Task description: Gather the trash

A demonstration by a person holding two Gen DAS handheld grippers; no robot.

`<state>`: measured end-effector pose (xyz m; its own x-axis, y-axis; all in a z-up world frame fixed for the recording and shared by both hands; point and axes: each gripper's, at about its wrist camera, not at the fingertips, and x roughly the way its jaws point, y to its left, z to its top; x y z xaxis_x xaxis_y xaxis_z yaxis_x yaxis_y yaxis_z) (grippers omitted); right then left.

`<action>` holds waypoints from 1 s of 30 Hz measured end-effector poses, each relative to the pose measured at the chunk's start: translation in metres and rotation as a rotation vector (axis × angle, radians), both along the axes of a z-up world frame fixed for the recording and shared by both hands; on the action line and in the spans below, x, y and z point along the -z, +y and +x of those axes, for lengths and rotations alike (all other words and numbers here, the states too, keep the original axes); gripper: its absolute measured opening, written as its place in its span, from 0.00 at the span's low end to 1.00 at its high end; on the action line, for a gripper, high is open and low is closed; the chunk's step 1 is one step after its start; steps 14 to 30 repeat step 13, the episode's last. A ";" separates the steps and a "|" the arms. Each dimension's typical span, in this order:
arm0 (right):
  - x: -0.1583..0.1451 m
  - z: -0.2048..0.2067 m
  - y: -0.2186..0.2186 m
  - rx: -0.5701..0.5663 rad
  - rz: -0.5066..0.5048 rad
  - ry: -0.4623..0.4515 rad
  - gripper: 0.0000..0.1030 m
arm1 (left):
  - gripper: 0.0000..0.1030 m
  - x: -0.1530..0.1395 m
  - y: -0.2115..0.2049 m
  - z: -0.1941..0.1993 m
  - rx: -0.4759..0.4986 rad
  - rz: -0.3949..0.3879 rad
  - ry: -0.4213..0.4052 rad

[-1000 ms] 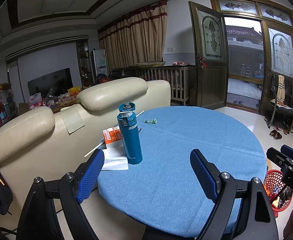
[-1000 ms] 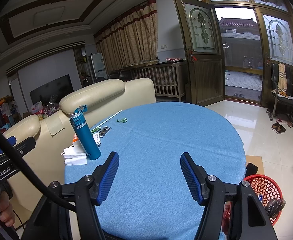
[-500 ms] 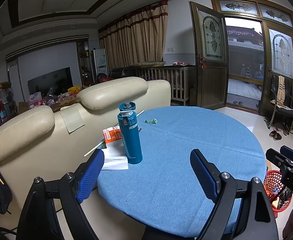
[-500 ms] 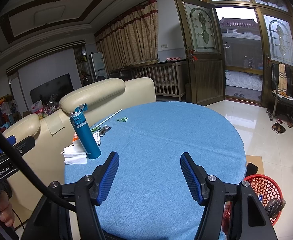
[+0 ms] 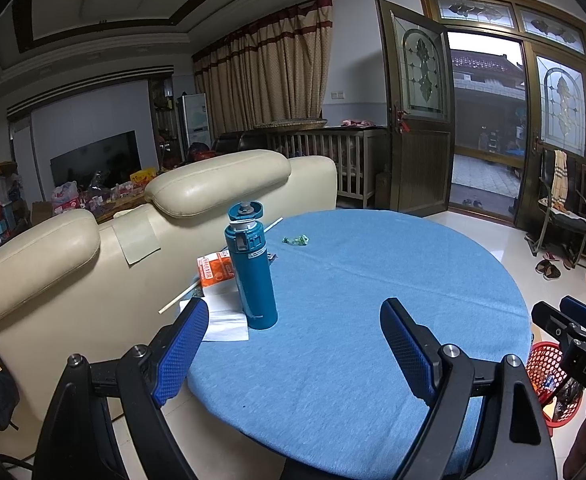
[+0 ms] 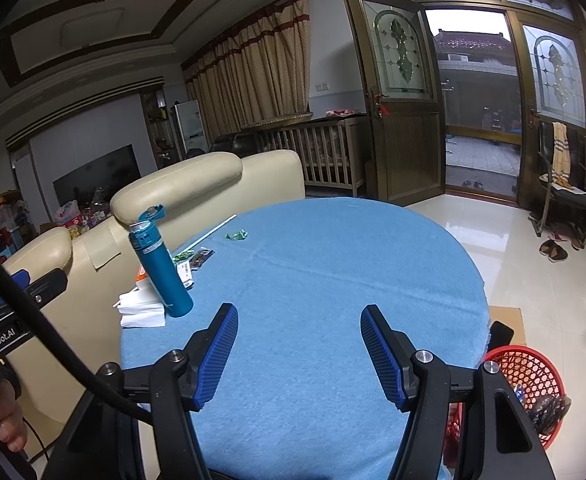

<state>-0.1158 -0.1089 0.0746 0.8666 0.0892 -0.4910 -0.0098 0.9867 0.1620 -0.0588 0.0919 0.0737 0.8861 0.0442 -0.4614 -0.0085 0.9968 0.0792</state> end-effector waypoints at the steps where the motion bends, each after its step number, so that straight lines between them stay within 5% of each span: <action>1: 0.000 0.001 -0.001 0.003 -0.001 0.002 0.66 | 0.85 0.000 0.000 0.002 0.001 -0.001 0.002; 13: 0.018 0.048 -0.028 0.070 -0.028 0.061 0.66 | 0.85 0.026 -0.007 0.059 0.016 0.011 0.083; 30: 0.018 0.048 -0.028 0.070 -0.028 0.061 0.66 | 0.85 0.026 -0.007 0.059 0.016 0.011 0.083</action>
